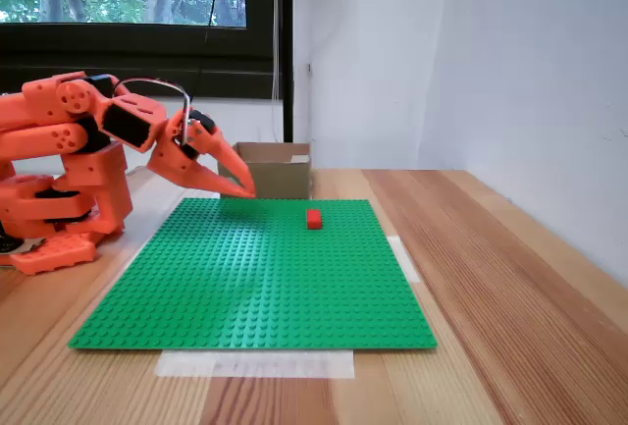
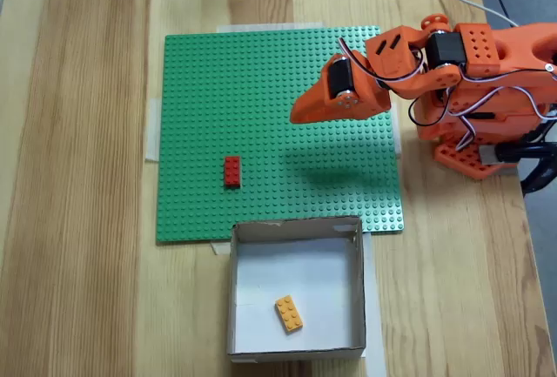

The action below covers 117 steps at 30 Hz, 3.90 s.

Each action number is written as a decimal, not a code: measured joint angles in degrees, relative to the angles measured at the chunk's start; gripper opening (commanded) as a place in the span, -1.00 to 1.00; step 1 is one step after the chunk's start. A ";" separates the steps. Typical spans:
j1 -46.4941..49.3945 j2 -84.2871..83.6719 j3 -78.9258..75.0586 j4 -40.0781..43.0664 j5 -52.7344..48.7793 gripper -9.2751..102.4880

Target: Pick the yellow lego block and put it in the box.

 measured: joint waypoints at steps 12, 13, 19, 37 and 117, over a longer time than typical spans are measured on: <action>-1.67 0.18 0.00 3.87 1.14 -0.85; -1.67 0.18 0.00 3.87 0.79 -0.85; -1.58 0.18 0.00 4.04 0.00 -0.85; -2.20 0.18 0.00 4.22 -0.79 -0.85; -1.32 0.18 0.00 4.22 0.09 -0.85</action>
